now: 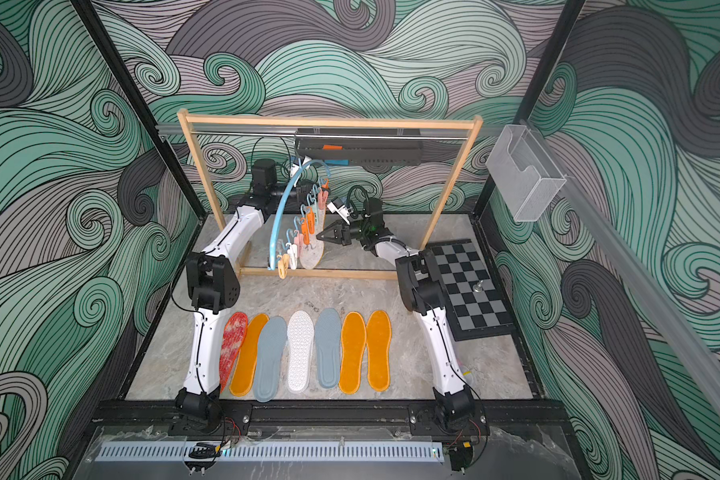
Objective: Take the shoe insoles off the hanger
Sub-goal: Open the clamp at the hanger.
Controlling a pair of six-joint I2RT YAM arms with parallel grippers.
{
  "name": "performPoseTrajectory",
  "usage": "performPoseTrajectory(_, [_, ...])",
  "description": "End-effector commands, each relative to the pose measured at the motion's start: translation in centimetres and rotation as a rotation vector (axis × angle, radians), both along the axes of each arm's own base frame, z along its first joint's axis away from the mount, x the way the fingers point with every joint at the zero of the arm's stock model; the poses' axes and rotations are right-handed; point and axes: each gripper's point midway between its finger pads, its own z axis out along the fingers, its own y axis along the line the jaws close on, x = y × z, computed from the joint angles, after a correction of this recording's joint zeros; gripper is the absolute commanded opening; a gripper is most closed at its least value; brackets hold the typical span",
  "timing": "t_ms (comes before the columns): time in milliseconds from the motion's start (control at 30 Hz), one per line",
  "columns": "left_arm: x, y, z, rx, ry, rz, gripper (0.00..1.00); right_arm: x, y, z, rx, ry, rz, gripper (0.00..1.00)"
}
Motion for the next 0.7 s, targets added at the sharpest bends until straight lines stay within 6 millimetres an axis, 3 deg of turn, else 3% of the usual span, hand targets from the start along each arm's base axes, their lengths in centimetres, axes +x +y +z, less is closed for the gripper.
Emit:
performPoseTrajectory(0, [0.1,0.4,2.0,-0.001,-0.019,0.042,0.00,0.4,0.0,-0.4,-0.003,0.010,-0.013,0.00])
performPoseTrajectory(167, [0.7,0.8,2.2,0.009,-0.019,0.092,0.00,0.5,-0.4,-1.7,-0.035,0.072,-0.081,0.00])
performPoseTrajectory(400, [1.8,1.5,2.1,0.021,-0.016,0.175,0.00,-1.3,-1.6,-4.2,-0.093,0.104,-0.193,0.00])
performPoseTrajectory(667, [2.1,2.2,1.9,0.029,-0.002,0.217,0.00,-4.6,-3.2,-2.8,-0.161,0.083,-0.295,0.00])
